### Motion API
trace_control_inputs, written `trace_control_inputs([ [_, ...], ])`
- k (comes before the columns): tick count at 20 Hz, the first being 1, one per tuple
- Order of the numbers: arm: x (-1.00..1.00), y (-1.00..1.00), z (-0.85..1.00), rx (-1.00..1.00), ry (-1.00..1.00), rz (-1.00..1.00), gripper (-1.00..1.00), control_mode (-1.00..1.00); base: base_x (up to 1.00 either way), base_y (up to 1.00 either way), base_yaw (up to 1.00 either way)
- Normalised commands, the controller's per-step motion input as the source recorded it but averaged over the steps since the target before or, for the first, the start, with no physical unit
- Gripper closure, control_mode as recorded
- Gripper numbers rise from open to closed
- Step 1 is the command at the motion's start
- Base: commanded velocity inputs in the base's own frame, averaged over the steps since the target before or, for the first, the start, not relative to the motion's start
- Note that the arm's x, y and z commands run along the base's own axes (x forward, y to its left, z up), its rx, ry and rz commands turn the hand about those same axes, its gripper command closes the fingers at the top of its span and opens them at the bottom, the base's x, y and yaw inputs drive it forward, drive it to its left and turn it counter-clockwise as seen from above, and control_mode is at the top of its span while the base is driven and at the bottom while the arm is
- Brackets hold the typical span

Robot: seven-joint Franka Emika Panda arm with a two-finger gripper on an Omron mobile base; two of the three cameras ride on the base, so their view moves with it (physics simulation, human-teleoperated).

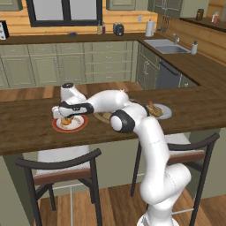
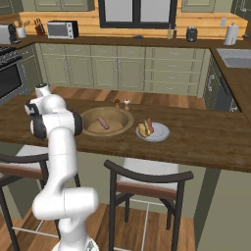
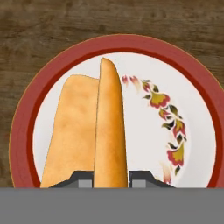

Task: Place one bun and one sausage from the bowl on each plate.

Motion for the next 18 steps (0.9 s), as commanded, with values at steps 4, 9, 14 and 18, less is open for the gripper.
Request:
trace_control_inputs([
  [4, 0.0, 0.0, -0.28, -0.03, 0.03, 0.0, 1.0, -1.0, 0.0, 0.0, 0.0],
  [9, 0.0, 0.0, -0.13, -0.01, 0.0, 0.0, -1.0, -1.0, 0.0, 0.0, 0.0],
  [14, 0.0, -0.06, -0.12, 0.0, 0.0, 0.0, -1.0, -1.0, 0.0, 0.0, 0.0],
  [18, -0.08, -0.22, 0.01, 0.0, -0.01, 0.0, -1.0, -1.0, 0.0, 0.0, 0.0],
])
